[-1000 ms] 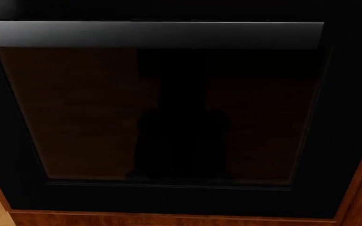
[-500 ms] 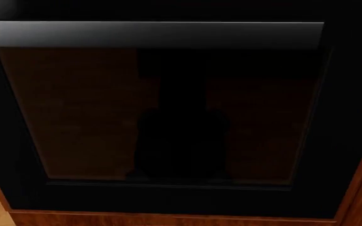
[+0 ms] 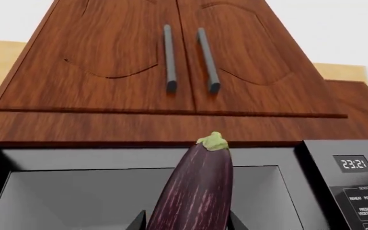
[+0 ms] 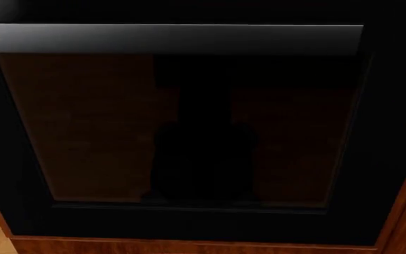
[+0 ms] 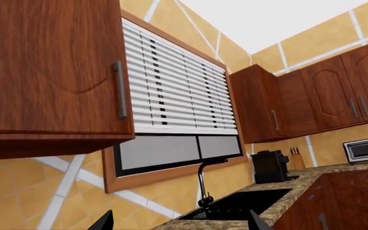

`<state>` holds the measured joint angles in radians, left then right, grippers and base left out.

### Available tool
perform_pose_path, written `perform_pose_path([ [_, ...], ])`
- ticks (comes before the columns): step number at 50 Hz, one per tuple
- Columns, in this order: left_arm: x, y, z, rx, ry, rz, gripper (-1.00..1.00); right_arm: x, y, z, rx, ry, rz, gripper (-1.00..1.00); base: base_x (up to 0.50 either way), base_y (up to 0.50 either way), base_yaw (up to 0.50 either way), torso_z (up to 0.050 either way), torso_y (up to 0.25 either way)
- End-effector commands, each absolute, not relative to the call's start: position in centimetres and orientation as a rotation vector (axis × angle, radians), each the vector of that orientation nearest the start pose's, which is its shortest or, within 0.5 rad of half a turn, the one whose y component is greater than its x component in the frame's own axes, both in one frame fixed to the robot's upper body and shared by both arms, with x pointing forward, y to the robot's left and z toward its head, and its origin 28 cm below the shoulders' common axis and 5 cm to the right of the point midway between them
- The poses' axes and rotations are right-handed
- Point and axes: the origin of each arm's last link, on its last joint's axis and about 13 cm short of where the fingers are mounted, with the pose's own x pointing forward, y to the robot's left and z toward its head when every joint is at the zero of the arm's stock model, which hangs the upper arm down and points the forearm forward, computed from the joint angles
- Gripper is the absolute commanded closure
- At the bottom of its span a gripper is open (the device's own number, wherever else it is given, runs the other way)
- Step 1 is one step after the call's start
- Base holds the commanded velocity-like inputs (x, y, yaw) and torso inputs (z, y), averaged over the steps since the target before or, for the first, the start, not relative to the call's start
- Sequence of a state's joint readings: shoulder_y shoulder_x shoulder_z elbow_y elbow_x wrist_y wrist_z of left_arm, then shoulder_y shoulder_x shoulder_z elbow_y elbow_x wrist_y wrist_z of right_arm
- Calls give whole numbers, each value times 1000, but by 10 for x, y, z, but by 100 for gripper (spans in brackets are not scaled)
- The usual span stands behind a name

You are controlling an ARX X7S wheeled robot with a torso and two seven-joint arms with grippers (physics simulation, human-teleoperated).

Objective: Pick the eggplant from the counter and place it in the microwave.

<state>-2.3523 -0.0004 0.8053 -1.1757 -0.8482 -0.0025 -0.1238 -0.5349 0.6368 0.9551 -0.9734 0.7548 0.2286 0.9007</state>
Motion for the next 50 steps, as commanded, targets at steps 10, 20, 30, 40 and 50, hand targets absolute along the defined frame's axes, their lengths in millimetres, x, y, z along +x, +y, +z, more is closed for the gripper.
perform_pose_path([
  [10,294,157,604,-18,-1031,-182,100,89,-233,220,-109,-604,-897,-100,0,-312,0,0,1],
  [20,294,160,604,-16,-1034,-170,100,91,-231,222,-123,-595,-882,-100,15,0,0,0,0],
  [30,296,163,604,-25,-1030,-159,100,91,-230,224,-135,-591,-878,-100,260,0,0,0,0],
  [40,297,164,604,-23,-1030,-155,100,91,-229,225,-137,-590,-876,-100,276,0,0,0,1],
  [50,296,163,603,-20,-1031,-159,100,90,-230,225,-138,-591,-877,-100,280,0,0,0,0],
])
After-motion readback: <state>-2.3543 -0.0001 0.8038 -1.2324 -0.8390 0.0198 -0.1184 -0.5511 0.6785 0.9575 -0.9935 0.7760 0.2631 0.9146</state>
